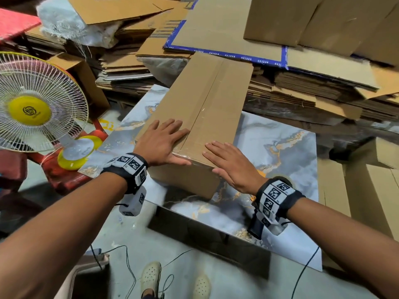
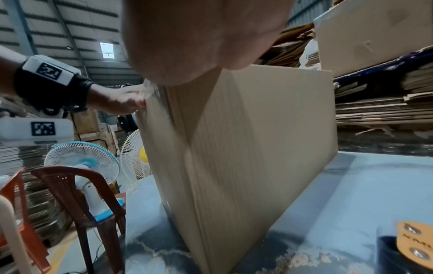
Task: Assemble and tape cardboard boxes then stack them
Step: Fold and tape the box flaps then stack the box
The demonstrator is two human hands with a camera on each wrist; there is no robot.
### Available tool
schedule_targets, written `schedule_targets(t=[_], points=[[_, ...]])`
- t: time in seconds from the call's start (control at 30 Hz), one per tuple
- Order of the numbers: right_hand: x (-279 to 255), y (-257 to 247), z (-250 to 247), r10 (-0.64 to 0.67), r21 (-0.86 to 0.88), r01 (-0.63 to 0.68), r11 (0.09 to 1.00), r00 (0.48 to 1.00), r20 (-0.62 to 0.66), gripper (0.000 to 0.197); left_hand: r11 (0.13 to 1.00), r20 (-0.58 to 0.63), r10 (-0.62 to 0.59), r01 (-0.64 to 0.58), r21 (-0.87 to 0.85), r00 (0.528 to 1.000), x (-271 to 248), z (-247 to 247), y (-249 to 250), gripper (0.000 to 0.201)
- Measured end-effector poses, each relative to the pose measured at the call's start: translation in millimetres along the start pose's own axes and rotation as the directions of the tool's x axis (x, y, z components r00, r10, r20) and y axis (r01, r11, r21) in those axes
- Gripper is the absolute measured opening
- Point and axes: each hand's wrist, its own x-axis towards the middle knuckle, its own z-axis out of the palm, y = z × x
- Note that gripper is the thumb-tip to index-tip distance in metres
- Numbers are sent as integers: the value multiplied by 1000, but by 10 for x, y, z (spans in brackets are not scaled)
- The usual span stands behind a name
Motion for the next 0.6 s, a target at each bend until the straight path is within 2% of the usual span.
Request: schedule_targets(t=[0.1,0.23,0.27,0.33,0.37,0.47,0.5,0.6], points=[[22,15,52,-16,-51,15,999,1000,-23,55,1000,2,-4,4,6,1000,-1,5,-8,122],[19,20,-38,-26,-50,28,998,999,39,64,1000,4,4,-4,-6,1000,-5,-1,1,122],[17,-34,-65,14,-14,-13,1000,999,36,66,1000,3,5,-5,-11,1000,-4,-4,6,122],[52,-219,-60,179,73,-178,981,984,-7,69,1000,-9,11,-11,-16,1000,-4,-1,7,122],[107,-342,-47,292,110,-285,952,955,-55,69,1000,-16,14,-14,-18,1000,-3,3,2,121],[436,-680,15,560,67,-561,825,798,-224,62,999,-15,23,-23,-30,1000,1,24,-10,119],[549,-759,39,602,-3,-617,787,768,-220,61,999,-16,26,-27,-32,1000,0,29,-13,118],[655,-830,104,666,-210,-677,706,735,-130,59,999,3,27,-27,-22,1000,3,45,-21,119]])
